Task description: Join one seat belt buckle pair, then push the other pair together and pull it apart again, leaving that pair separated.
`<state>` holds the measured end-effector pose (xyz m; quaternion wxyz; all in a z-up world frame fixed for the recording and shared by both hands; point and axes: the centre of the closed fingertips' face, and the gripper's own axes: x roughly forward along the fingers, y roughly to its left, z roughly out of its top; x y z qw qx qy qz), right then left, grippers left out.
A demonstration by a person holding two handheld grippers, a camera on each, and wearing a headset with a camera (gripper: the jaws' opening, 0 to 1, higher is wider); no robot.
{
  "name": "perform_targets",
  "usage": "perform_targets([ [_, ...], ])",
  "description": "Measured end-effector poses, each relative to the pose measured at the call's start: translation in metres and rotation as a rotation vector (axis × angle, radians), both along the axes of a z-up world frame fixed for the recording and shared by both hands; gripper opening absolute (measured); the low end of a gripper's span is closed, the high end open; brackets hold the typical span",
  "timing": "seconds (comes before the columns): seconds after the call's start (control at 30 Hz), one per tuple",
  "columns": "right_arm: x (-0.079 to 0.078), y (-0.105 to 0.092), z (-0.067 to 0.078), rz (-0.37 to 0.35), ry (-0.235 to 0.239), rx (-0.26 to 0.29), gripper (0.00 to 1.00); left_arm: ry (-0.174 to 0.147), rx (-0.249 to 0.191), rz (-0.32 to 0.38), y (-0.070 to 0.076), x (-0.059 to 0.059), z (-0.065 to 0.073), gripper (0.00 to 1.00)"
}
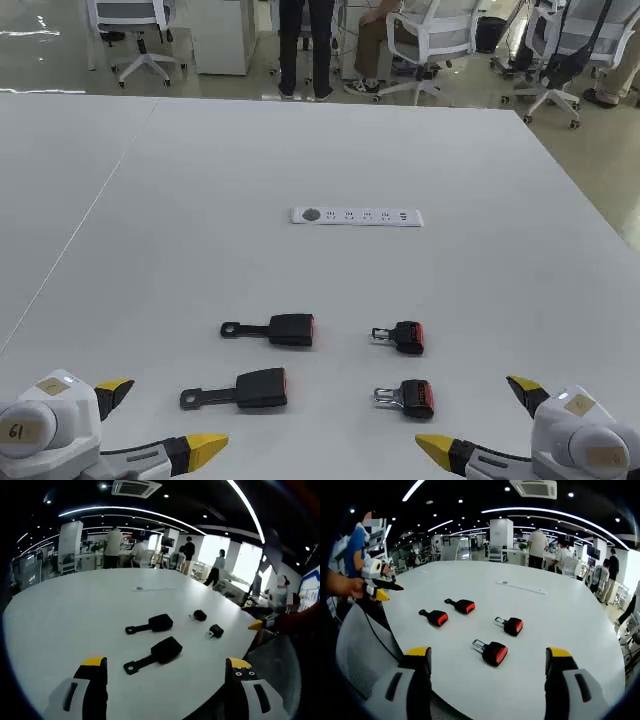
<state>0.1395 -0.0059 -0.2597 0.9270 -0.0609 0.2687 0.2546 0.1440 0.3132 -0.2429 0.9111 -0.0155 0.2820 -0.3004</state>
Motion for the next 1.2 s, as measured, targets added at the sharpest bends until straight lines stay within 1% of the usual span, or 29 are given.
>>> perform_targets([
  [0.13, -0.0001, 0.0016, 0.0001, 0.009, -0.002, 0.000, 0.96, -0.002, 0.001, -0.004, -0.0016, 0.0023, -0.0006, 1.00],
  [0.2, 0.0001, 0.0035, 0.0017, 0.019, -0.019, 0.003, 0.96, -0.006, 0.004, -0.009, -0.0027, 0.0023, -0.0005, 1.00],
  [0.3, -0.0014, 0.0042, -0.0002, 0.023, -0.008, 0.000, 0.96, -0.005, 0.003, -0.013, -0.0040, 0.0026, -0.0014, 1.00],
  [0.5, -0.0022, 0.0045, -0.0008, 0.028, -0.006, -0.006, 0.96, -0.005, -0.003, -0.012, -0.0040, 0.0036, -0.0017, 1.00],
  [0.6, -0.0026, 0.0050, -0.0004, 0.028, -0.009, -0.001, 0.96, -0.006, 0.000, -0.011, -0.0035, 0.0034, -0.0018, 1.00],
  [0.9, -0.0044, 0.0046, -0.0012, 0.034, -0.005, 0.000, 0.96, -0.009, -0.010, -0.002, -0.0034, 0.0028, -0.0004, 1.00],
  [1.07, -0.0030, 0.0053, 0.0021, 0.038, -0.016, 0.004, 0.95, -0.009, 0.003, -0.006, -0.0033, 0.0013, -0.0008, 1.00],
  [1.2, -0.0020, 0.0055, 0.0026, 0.039, -0.017, 0.006, 0.95, -0.011, 0.002, -0.010, -0.0042, 0.0011, 0.0007, 1.00],
])
